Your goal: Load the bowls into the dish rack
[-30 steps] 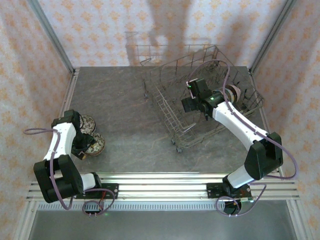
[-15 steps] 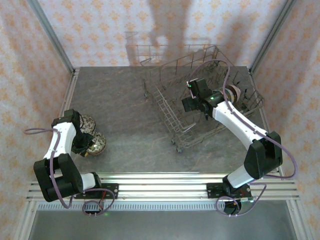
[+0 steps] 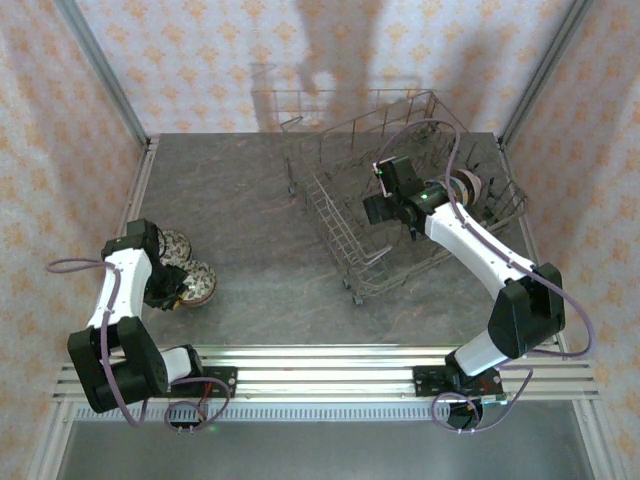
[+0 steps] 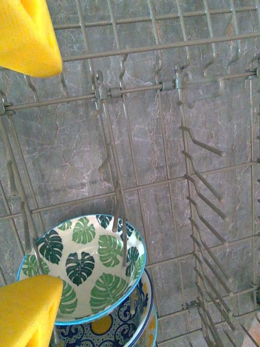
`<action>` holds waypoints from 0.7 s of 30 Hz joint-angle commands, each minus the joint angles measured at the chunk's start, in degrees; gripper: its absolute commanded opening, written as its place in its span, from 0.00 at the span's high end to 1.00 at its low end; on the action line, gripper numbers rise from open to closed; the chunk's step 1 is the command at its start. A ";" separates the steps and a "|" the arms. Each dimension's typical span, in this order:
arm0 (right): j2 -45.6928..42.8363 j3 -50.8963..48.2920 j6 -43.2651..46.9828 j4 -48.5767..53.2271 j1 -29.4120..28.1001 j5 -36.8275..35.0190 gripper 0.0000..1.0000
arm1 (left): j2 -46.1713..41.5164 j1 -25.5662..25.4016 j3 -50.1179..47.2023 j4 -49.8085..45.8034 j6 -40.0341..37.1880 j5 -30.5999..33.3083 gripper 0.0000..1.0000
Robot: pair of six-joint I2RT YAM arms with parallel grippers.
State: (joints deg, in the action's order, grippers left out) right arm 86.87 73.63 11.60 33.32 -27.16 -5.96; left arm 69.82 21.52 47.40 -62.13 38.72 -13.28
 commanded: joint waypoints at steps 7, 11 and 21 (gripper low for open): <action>-2.21 1.56 -1.21 -0.05 0.39 0.68 0.07 | -3.19 0.53 -0.20 -1.02 -2.02 -1.45 0.84; -2.83 1.57 -1.66 0.38 0.44 1.12 0.07 | -3.22 0.54 -0.63 -1.13 -2.67 -1.45 0.81; -4.24 1.48 -2.98 1.04 0.42 1.65 0.07 | -2.96 0.54 -1.19 0.04 -2.68 -2.56 0.82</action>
State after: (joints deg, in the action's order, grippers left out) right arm 84.66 73.65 10.00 33.39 -27.16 -4.49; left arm 67.37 21.52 46.74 -62.11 37.01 -14.85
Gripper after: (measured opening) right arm 0.933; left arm 0.181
